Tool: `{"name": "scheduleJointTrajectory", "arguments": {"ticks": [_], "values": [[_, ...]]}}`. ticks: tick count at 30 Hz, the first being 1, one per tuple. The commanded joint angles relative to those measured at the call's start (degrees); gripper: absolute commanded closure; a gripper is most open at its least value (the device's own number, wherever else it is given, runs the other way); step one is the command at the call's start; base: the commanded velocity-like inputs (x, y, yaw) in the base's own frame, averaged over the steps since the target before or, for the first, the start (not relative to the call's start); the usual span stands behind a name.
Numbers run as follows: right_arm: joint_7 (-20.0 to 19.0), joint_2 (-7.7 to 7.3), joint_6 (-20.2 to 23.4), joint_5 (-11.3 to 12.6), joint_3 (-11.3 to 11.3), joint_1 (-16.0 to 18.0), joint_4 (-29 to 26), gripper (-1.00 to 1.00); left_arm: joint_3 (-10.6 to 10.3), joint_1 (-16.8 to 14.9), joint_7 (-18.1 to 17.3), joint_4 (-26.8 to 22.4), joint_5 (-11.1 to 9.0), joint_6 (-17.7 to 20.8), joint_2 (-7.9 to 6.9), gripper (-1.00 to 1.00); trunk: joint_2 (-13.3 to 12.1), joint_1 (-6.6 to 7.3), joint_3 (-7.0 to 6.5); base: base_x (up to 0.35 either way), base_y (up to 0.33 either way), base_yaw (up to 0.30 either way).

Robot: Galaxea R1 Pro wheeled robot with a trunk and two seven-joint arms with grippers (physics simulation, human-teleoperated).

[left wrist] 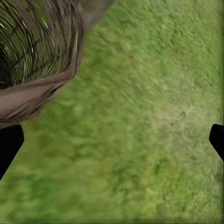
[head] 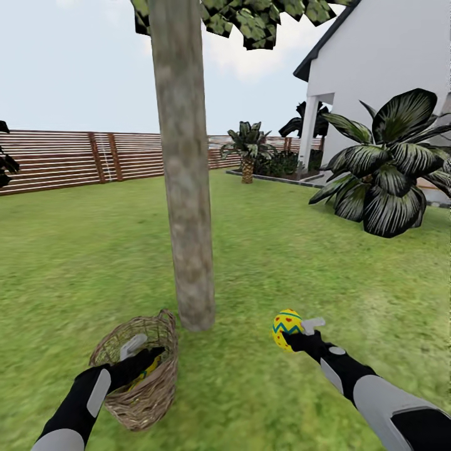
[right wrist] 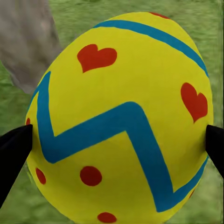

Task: Take the three Easter eggs out of the wicker basket on the lawn in the garden, then place them on the lawn next to a single tree (choose any tree) so that all three eggs are next to the same tree and none are left in the basket.

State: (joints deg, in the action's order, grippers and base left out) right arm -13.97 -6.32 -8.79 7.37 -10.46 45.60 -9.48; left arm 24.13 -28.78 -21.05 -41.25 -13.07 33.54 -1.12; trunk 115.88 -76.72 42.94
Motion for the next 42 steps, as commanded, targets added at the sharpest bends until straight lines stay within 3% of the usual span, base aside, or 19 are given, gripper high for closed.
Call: {"name": "scheduleJointTrajectory", "arguments": {"ticks": [1,4,6,9,21,32,37,42], "values": [[-0.1,-0.03,-0.5,0.6,-0.4,-0.2,0.1,1.0,0.2,0.0,-0.1,-0.1,-0.2,0.5,0.05,-1.0,0.0,0.01,0.06,0.0,-0.334,-0.001],[2.0,0.01,-0.8,0.5,-0.4,-0.4,0.0,1.0,0.2,0.0,-0.1,-0.1,-0.2,0.4,0.14,-1.0,0.0,0.01,0.06,0.0,-0.292,0.056],[4.9,0.99,-0.8,0.0,-0.4,-0.4,0.0,1.0,0.2,0.0,-0.1,-0.1,-0.2,0.4,0.21,-1.0,0.0,0.01,0.06,0.0,-0.158,0.187],[6.8,2.03,-0.8,-2.6,-0.4,-0.5,0.1,1.0,0.2,0.0,-0.1,-0.1,-0.3,0.4,0.24,-1.0,0.0,0.01,0.06,0.0,-0.081,0.266],[7.0,2.78,-0.9,-3.6,-0.4,-0.9,0.1,1.0,0.2,0.0,-0.1,0.1,-0.3,0.4,0.24,-1.0,0.0,0.01,0.06,0.013,-0.01,0.288],[7.0,2.81,-1.0,-3.6,-0.4,-1.5,0.1,1.0,0.2,0.0,-0.1,0.1,-0.3,0.4,0.24,-1.0,0.0,0.01,0.06,0.224,-0.209,0.287],[7.1,2.81,-0.8,-3.6,-0.5,-1.6,0.1,1.0,0.2,0.0,-0.2,0.1,-0.3,0.4,0.26,-1.0,0.0,0.01,0.06,0.1,-0.113,0.035],[7.1,2.81,-1.0,-3.6,-0.4,-1.6,0.0,1.0,-0.1,0.0,-7.2,-0.4,-0.2,0.9,0.24,-1.0,0.0,0.01,0.06,0.0,0.0,0.0]]}}
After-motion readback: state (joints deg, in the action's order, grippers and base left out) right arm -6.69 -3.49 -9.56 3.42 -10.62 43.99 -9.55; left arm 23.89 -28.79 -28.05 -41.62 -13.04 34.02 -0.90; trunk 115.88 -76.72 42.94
